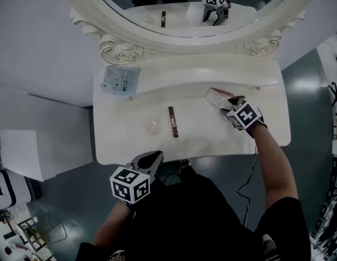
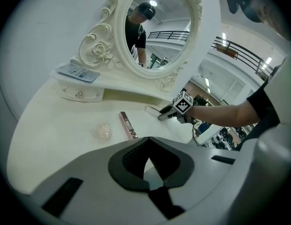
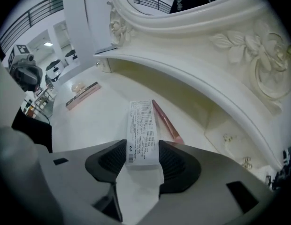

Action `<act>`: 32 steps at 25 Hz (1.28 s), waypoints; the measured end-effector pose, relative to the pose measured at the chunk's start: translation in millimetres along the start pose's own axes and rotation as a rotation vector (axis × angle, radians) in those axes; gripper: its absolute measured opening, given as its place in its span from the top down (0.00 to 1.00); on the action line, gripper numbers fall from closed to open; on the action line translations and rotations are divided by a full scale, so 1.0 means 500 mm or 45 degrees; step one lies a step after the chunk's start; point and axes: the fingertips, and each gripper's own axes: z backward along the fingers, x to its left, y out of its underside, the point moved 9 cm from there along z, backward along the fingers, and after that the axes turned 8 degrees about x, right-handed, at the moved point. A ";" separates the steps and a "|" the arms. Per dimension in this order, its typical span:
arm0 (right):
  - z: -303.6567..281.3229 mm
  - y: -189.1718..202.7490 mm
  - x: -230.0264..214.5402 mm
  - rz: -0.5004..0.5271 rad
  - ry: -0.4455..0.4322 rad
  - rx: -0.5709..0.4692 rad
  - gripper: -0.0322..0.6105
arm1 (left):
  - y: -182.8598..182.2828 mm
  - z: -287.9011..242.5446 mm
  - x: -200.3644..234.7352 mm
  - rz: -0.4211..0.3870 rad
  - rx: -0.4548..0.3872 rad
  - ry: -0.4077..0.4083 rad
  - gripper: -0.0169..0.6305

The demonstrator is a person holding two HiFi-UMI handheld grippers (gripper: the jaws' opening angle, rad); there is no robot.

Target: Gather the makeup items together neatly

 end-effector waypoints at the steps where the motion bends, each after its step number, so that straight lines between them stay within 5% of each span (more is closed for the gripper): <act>1: 0.002 0.006 0.009 -0.069 0.027 -0.009 0.59 | 0.001 0.002 0.002 -0.004 0.001 0.003 0.96; 6: 0.014 0.019 0.096 -0.398 0.114 -0.102 0.59 | 0.006 0.014 0.012 -0.034 0.012 0.035 0.96; 12: 0.012 0.001 0.217 -0.620 0.111 -0.163 0.60 | 0.009 0.039 0.030 -0.100 0.035 0.092 0.96; 32: -0.024 -0.081 0.358 -0.953 0.308 -0.151 0.60 | 0.045 0.164 0.133 -0.189 0.055 0.168 0.96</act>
